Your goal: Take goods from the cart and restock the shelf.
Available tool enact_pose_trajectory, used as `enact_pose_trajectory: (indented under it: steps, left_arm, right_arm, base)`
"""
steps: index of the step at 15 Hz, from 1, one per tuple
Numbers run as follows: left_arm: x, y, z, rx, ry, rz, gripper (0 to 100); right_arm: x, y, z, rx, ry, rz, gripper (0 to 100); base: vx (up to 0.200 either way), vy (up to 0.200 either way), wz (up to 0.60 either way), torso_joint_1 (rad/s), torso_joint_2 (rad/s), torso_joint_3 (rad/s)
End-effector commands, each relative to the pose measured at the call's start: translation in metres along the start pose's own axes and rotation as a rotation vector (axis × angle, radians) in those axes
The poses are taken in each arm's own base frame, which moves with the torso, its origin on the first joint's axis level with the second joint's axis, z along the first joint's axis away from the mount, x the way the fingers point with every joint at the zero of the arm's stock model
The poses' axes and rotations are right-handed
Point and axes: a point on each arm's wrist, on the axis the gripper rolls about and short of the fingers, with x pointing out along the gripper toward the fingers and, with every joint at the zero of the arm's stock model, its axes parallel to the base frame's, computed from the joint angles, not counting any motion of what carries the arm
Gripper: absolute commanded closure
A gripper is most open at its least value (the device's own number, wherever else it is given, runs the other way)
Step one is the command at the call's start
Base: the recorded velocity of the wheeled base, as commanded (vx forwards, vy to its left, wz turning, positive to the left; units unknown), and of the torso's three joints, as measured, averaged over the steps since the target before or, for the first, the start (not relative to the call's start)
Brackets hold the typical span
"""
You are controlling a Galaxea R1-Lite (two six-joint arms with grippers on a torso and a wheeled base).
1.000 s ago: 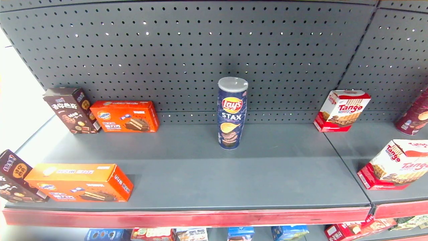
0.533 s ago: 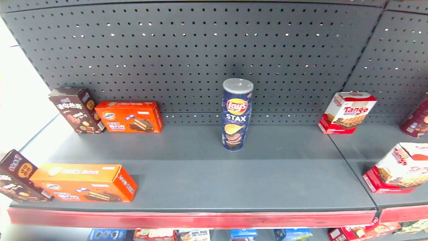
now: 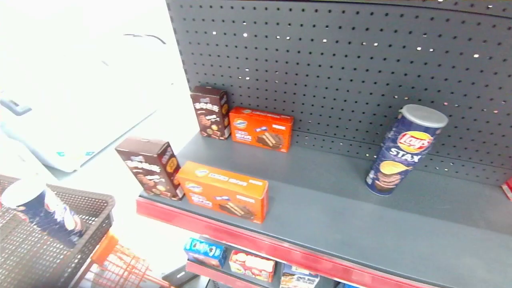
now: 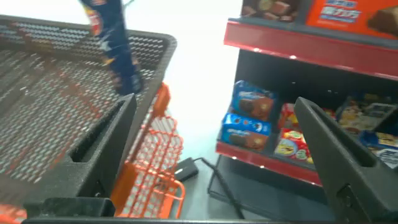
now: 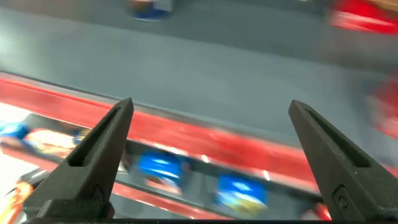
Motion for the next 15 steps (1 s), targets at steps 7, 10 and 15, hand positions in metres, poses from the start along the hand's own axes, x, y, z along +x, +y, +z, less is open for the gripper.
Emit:
enact_pose_trajectory:
  steps: [7,10,15]
  left_arm:
    - [0.0,0.0,0.0,0.004,0.001,-0.004,0]
    - [0.0,0.0,0.0,0.004,0.001,-0.001,0]
    - [-0.002,0.001,0.049,0.103,0.093,0.198,0]
  right_arm:
    - [0.0,0.0,0.0,0.002,0.0,-0.001,0]
    - [0.0,0.0,0.0,0.002,0.0,-0.001,0]
    - [0.0,0.0,0.0,0.002,0.0,-0.001,0]
  base:
    - [0.0,0.0,0.09,0.0,0.0,0.0]
    - [0.0,0.0,0.0,0.0,0.0,0.0]
    - [0.0,0.0,0.0,0.0,0.0,0.0]
